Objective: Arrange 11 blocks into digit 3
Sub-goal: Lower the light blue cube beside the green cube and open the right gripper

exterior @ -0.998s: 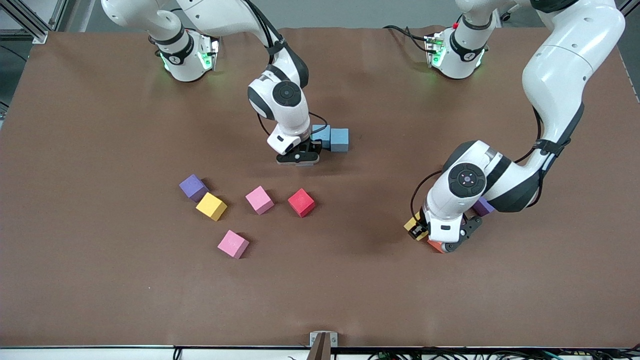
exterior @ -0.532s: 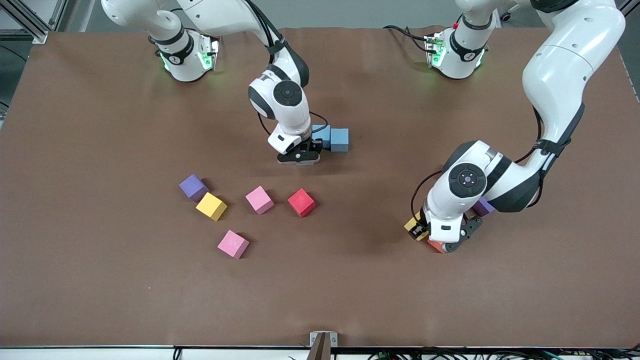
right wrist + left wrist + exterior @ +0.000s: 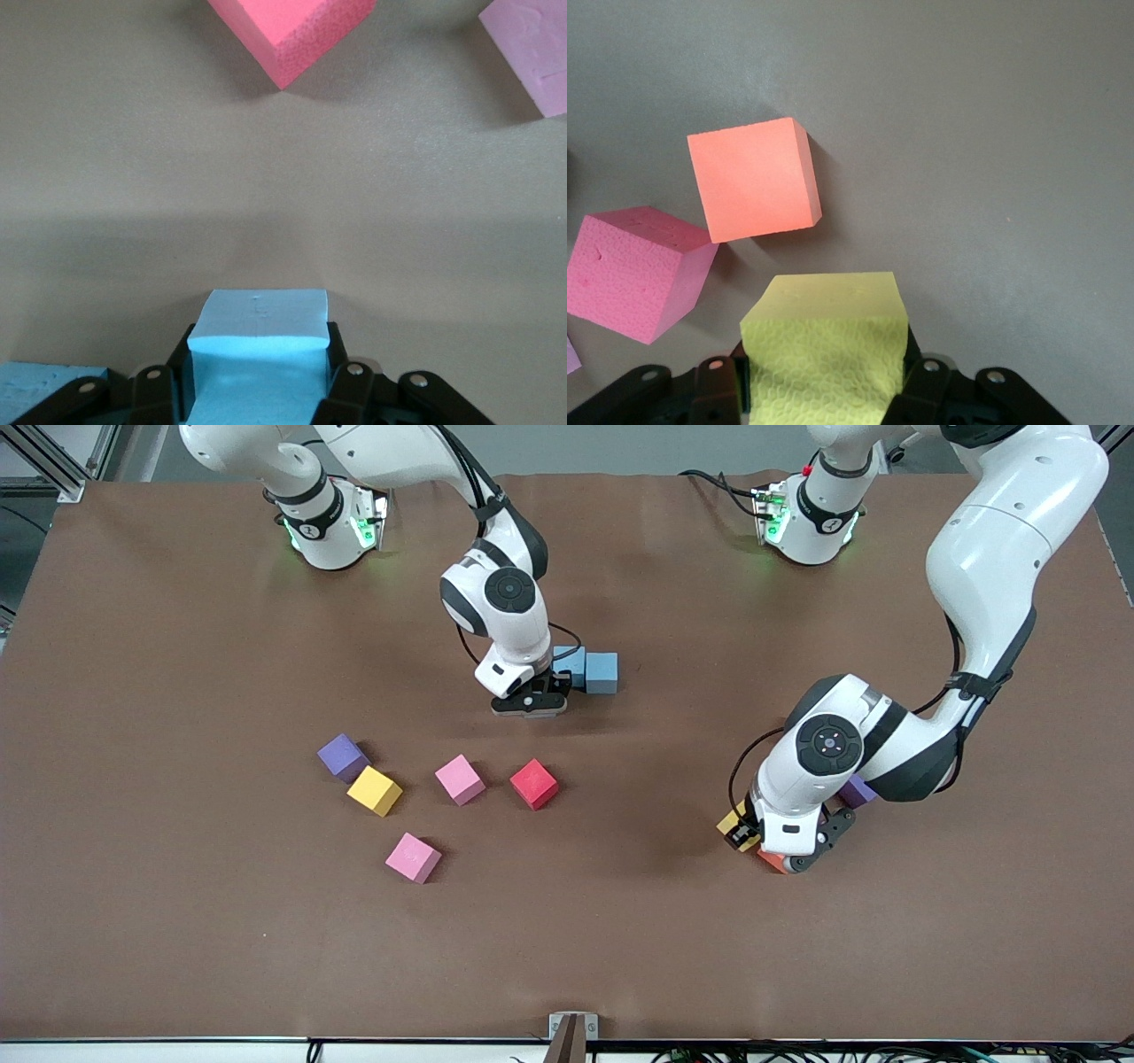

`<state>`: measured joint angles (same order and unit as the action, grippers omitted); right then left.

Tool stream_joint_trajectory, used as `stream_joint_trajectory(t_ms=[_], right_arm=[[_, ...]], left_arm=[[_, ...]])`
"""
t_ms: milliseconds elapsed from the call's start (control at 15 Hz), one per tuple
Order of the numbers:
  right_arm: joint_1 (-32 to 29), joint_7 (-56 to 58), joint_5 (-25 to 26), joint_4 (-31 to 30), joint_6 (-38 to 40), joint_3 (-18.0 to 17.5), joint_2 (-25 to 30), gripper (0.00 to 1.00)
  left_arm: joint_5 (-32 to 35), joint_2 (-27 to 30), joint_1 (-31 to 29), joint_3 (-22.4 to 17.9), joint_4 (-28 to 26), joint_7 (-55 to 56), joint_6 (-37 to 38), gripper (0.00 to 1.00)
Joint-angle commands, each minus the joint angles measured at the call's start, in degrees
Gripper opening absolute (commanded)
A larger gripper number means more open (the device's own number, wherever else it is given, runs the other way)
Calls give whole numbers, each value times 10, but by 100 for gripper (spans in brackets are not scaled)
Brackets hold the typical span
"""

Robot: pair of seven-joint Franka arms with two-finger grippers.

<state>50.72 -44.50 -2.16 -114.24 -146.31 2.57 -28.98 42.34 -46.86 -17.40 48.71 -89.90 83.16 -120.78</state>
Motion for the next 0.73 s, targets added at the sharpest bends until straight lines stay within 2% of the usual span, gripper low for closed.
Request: stream_joint_trajectory(t_ms=[0, 665], right_arm=[[11, -4, -9, -10, 0, -13, -33, 5], [11, 11, -10, -10, 0, -13, -33, 5]], left_arm=[[-9, 7, 4, -3, 5, -1, 11, 40], [-9, 6, 4, -3, 5, -1, 11, 40]])
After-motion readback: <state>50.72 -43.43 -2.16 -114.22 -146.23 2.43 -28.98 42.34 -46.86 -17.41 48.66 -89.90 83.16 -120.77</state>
